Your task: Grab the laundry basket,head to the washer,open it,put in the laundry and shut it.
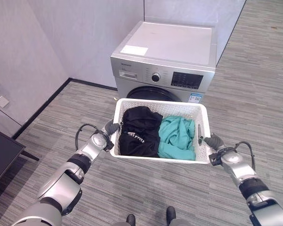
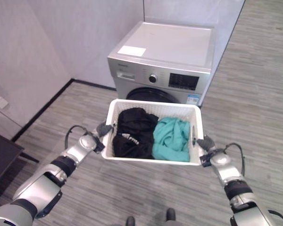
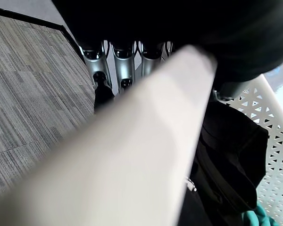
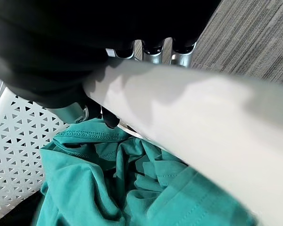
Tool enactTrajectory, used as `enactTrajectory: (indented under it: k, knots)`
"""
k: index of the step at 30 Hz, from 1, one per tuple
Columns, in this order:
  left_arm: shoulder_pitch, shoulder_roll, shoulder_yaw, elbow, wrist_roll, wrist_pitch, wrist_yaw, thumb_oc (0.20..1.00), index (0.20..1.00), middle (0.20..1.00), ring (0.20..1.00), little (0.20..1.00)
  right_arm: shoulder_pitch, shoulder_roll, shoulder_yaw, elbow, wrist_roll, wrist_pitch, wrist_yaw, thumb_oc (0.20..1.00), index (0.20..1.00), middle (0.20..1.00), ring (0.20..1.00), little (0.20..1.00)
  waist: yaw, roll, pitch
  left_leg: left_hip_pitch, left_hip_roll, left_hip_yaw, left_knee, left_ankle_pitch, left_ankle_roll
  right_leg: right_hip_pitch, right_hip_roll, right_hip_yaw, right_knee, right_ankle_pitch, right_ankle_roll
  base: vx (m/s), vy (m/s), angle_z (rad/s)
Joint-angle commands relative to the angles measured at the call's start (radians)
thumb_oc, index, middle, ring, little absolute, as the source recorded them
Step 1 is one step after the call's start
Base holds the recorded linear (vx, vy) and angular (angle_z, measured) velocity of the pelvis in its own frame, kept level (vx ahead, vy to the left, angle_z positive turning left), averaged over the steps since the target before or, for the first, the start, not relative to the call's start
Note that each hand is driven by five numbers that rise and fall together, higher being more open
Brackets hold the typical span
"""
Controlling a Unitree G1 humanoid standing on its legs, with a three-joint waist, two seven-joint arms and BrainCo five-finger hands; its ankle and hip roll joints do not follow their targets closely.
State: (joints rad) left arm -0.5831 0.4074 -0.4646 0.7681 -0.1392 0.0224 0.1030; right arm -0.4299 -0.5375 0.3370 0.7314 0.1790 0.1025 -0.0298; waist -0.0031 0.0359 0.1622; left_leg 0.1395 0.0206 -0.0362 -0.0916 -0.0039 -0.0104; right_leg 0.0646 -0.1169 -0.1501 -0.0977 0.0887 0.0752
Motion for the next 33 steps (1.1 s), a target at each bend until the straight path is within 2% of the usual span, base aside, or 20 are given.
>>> enactTrajectory:
  k: [1,14,19,20,22,23,26,27,28,31,32,33]
  knots:
    - [0.099,-0.014,0.06,0.01,-0.027,-0.06,0.058,0.2,0.2,0.2,0.2,0.2,-0.057,0.053,0.008,0.091,-0.006,-0.072,-0.007,0.2,0.2,0.2,0.2,0.2,0.073,-0.024,-0.101,-0.047,0.065,0.112,0.029,-0.016,-0.064,0.042,-0.089,-0.123,0.104,-0.094,0.077,0.0,0.0,0.0]
    - [0.121,0.012,0.095,-0.019,-0.023,-0.059,0.059,0.2,0.2,0.2,0.2,0.2,-0.061,0.021,-0.031,0.004,-0.003,-0.072,-0.021,0.2,0.2,0.2,0.2,0.2,0.072,-0.025,-0.103,-0.047,0.059,0.131,0.046,-0.033,-0.059,0.04,-0.101,-0.108,0.088,-0.079,0.086,0.0,0.025,0.03]
    - [0.12,0.036,0.12,-0.083,-0.026,-0.061,0.055,0.2,0.2,0.2,0.2,0.2,-0.05,-0.032,-0.073,-0.082,-0.008,-0.066,-0.019,0.2,0.2,0.2,0.2,0.2,0.067,-0.036,-0.096,-0.08,0.047,0.139,0.122,-0.072,-0.051,0.032,-0.122,-0.093,0.088,-0.066,0.093,-0.02,0.071,-0.12]
    - [0.112,0.055,0.136,-0.128,-0.036,-0.067,0.053,0.2,0.2,0.2,0.2,0.2,-0.049,-0.068,-0.095,-0.111,-0.008,-0.065,-0.017,0.2,0.2,0.2,0.2,0.2,0.068,-0.039,-0.087,-0.104,0.034,0.142,0.168,-0.096,-0.041,0.024,-0.139,-0.084,0.096,-0.062,0.1,-0.05,0.101,-0.09]
    - [0.107,0.069,0.148,-0.155,-0.04,-0.068,0.053,0.2,0.2,0.2,0.2,0.2,-0.046,-0.092,-0.111,-0.125,-0.008,-0.061,-0.014,0.2,0.2,0.2,0.2,0.2,0.066,-0.039,-0.086,-0.114,0.027,0.144,0.185,-0.108,-0.034,0.014,-0.15,-0.077,0.105,-0.059,0.104,-0.05,0.156,-0.1]
    - [0.093,0.089,0.157,-0.192,-0.042,-0.069,0.05,0.2,0.2,0.2,0.2,0.2,-0.044,-0.13,-0.132,-0.139,-0.01,-0.056,-0.008,0.2,0.2,0.2,0.2,0.2,0.061,-0.037,-0.087,-0.116,0.01,0.151,0.193,-0.124,-0.018,-0.007,-0.17,-0.06,0.133,-0.051,0.114,-0.04,0.185,-0.14]
    - [0.081,0.101,0.158,-0.21,-0.04,-0.07,0.048,0.2,0.2,0.2,0.2,0.2,-0.042,-0.149,-0.145,-0.15,-0.009,-0.052,-0.003,0.2,0.2,0.2,0.2,0.2,0.058,-0.036,-0.086,-0.114,-0.001,0.152,0.192,-0.129,-0.008,-0.022,-0.182,-0.047,0.158,-0.046,0.118,-0.02,0.151,-0.07]
    - [0.049,0.121,0.153,-0.222,-0.03,-0.07,0.05,0.2,0.2,0.2,0.2,0.2,-0.039,-0.176,-0.159,-0.159,-0.003,-0.048,0.007,0.2,0.2,0.2,0.2,0.2,0.048,-0.033,-0.087,-0.104,-0.016,0.147,0.184,-0.134,0.01,-0.045,-0.195,-0.032,0.215,-0.049,0.119,-0.01,0.133,-0.02]
    - [0.047,0.121,0.152,-0.221,-0.031,-0.07,0.05,0.2,0.2,0.2,0.2,0.2,-0.039,-0.177,-0.16,-0.159,-0.003,-0.048,0.007,0.2,0.2,0.2,0.2,0.2,0.05,-0.034,-0.086,-0.104,-0.017,0.149,0.184,-0.134,0.01,-0.049,-0.197,-0.029,0.221,-0.052,0.119,-0.02,0.201,-0.04]
    - [-0.033,0.148,0.138,-0.211,-0.025,-0.063,0.058,0.2,0.2,0.2,0.2,0.2,-0.042,-0.224,-0.185,-0.203,0.017,-0.046,0.015,0.2,0.2,0.2,0.2,0.2,0.024,-0.029,-0.053,-0.078,-0.03,0.134,0.179,-0.135,0.044,-0.13,-0.182,0.014,0.418,-0.038,0.111,-0.03,0.19,-0.09]
    - [-0.048,0.157,0.141,-0.218,-0.023,-0.061,0.064,0.2,0.2,0.2,0.2,0.2,-0.045,-0.232,-0.19,-0.226,0.023,-0.048,0.014,0.2,0.2,0.2,0.2,0.2,0.019,-0.024,-0.042,-0.071,-0.03,0.134,0.181,-0.137,0.052,-0.152,-0.174,0.01,0.473,-0.035,0.109,0.02,0.156,-0.15]
    - [-0.066,0.18,0.15,-0.251,-0.019,-0.062,0.071,0.2,0.2,0.2,0.2,0.2,-0.049,-0.251,-0.206,-0.262,0.037,-0.059,0.016,0.2,0.2,0.2,0.2,0.2,0.018,-0.018,-0.032,-0.049,-0.031,0.141,0.175,-0.144,0.061,-0.178,-0.178,-0.034,0.516,-0.025,0.107,0.02,0.114,-0.12]
